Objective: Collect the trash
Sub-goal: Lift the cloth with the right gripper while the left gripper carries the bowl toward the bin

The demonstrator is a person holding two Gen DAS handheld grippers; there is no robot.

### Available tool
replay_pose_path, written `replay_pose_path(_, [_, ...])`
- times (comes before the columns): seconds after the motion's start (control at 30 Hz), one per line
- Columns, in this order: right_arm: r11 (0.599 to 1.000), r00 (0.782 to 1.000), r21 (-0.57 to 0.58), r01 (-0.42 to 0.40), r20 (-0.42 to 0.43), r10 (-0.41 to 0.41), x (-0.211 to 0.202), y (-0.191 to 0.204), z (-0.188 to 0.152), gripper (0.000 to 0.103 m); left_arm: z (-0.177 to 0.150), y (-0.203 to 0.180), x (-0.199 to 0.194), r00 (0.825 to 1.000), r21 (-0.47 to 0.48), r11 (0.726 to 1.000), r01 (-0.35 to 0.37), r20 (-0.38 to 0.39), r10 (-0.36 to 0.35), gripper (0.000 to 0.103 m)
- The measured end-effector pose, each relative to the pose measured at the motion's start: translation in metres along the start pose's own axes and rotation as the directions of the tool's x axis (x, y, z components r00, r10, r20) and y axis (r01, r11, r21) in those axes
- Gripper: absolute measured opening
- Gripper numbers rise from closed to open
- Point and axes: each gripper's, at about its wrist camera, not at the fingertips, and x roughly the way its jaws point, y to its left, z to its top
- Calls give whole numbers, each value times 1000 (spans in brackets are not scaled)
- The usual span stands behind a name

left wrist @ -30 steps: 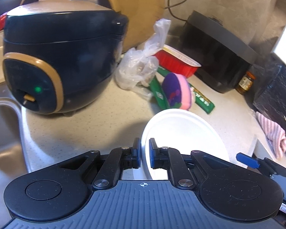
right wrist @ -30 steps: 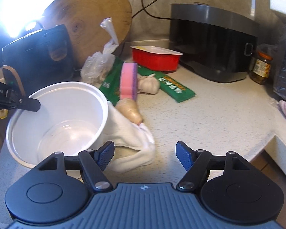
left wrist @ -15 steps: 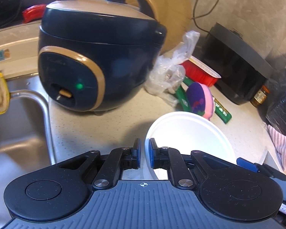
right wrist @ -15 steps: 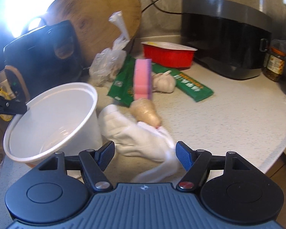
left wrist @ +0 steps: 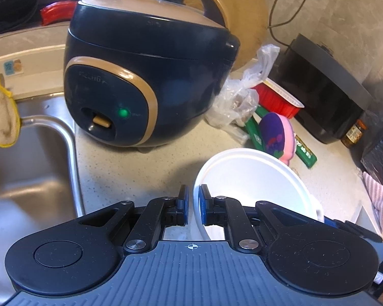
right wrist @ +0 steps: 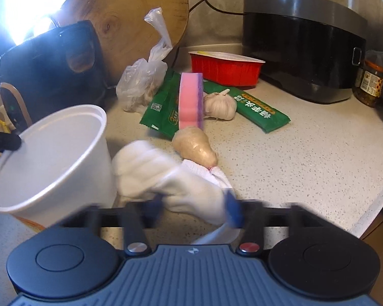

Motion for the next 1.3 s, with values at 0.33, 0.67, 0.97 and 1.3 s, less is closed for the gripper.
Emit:
replay_pose_path(0.33, [997, 995, 38, 72, 69, -75, -22, -20, 9, 20, -3, 2, 9, 1000, 1, 1000, -16, -20, 16, 12])
replay_pose_path(0.67, [995, 994, -1, 102, 51, -102, 1, -11, 10, 60, -8, 3, 26, 999, 47, 998, -28, -40, 30, 15])
replay_pose_path(0.97, [994, 999, 104, 32, 31, -35, -21, -16, 20, 14, -2, -2, 23, 995, 19, 995, 95, -23, -94, 13])
replay_pose_path(1.3, [950, 955, 212, 227, 143, -260, -107, -58, 14, 14, 25, -86, 16, 941, 217, 916, 336, -33, -337, 11])
